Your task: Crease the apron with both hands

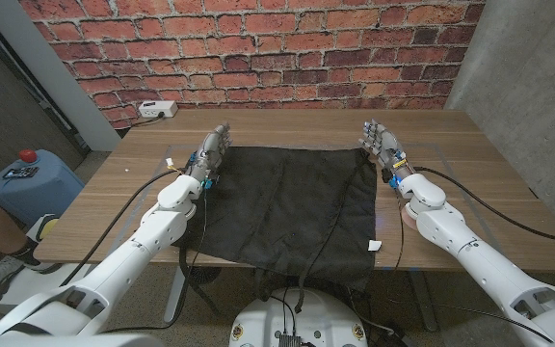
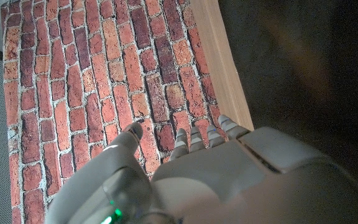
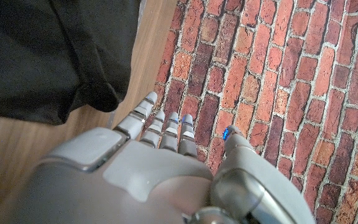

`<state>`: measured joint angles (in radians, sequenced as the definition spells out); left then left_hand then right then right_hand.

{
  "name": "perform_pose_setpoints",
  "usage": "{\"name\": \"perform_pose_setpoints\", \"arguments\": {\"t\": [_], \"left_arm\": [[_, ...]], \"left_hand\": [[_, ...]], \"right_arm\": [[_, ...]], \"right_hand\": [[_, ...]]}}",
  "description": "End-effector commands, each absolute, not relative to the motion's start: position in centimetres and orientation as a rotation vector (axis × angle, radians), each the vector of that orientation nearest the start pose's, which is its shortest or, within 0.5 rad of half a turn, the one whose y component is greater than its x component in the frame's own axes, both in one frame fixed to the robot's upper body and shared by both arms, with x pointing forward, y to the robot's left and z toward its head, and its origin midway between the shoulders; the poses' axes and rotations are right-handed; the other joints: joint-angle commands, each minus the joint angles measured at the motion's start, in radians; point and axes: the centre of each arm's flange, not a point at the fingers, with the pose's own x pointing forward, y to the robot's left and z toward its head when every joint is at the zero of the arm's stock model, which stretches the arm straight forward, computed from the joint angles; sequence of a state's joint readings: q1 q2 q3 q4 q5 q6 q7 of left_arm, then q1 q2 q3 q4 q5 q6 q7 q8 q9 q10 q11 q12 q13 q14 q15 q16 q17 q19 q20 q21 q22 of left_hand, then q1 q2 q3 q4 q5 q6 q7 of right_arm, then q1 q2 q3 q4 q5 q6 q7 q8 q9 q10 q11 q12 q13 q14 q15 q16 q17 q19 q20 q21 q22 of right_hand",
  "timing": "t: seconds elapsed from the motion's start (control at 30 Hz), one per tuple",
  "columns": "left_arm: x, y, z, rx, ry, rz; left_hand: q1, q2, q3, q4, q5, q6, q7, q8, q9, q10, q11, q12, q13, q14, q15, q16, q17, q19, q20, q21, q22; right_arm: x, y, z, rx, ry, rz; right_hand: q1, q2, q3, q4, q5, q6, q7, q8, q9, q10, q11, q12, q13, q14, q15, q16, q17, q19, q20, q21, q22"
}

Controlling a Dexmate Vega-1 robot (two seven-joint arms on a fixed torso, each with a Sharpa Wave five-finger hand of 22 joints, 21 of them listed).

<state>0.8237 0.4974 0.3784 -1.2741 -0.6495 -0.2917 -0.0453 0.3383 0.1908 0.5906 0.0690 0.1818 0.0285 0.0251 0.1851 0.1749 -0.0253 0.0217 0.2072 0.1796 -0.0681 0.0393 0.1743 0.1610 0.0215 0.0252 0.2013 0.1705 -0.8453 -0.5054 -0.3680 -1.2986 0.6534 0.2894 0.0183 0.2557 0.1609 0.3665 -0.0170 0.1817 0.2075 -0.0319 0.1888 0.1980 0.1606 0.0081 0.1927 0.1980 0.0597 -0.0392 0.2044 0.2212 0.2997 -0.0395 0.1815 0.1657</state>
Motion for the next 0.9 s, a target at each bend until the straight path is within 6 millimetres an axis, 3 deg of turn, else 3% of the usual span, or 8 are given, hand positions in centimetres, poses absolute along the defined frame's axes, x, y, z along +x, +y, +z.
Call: {"name": "perform_pose_setpoints", "arguments": {"t": [0.03,0.47,0.9], "left_arm": [[66.0,27.8,-2.5,-0.04,-0.601,-0.233],[65.5,27.0,-1.7,-0.01,-0.615,-0.261],[62.9,28.2,-2.0,0.066,-0.613,-0.279]], "left_hand": [[0.013,-0.003,0.009,-0.002,0.007,0.006,0.01,0.007,0.002,-0.002,0.001,0.006,0.004,-0.005,0.001,0.005,0.004,0.004,0.008,0.006,0.003],[0.019,-0.005,0.015,-0.01,0.008,0.008,0.01,0.006,0.002,0.001,0.002,0.005,0.005,-0.006,0.001,0.003,0.003,0.005,0.009,0.004,0.003],[0.026,-0.006,0.021,-0.02,0.009,0.012,0.009,0.005,0.002,0.005,0.003,0.004,0.004,-0.008,0.002,0.001,0.003,0.003,0.01,0.001,0.003]], "right_arm": [[65.6,-29.4,-3.4,0.061,-0.579,0.185],[65.4,-30.0,-2.5,0.042,-0.589,0.179],[65.0,-29.8,-2.3,0.022,-0.6,0.171]], "right_hand": [[0.009,-0.002,0.007,-0.002,0.004,0.008,0.002,0.008,0.002,0.009,0.004,0.004,0.005,0.012,-0.019,0.006,0.001,0.005,-0.032,0.005,0.005],[0.016,-0.003,0.01,-0.01,0.003,0.01,0.001,0.009,0.001,0.007,0.003,0.004,0.004,0.01,-0.015,0.005,-0.002,0.001,-0.029,0.005,0.005],[0.025,-0.006,0.012,-0.02,0.001,0.009,0.0,0.009,0.001,0.004,-0.001,0.004,0.003,0.007,-0.013,0.003,-0.006,-0.005,-0.025,0.005,0.005]]}}
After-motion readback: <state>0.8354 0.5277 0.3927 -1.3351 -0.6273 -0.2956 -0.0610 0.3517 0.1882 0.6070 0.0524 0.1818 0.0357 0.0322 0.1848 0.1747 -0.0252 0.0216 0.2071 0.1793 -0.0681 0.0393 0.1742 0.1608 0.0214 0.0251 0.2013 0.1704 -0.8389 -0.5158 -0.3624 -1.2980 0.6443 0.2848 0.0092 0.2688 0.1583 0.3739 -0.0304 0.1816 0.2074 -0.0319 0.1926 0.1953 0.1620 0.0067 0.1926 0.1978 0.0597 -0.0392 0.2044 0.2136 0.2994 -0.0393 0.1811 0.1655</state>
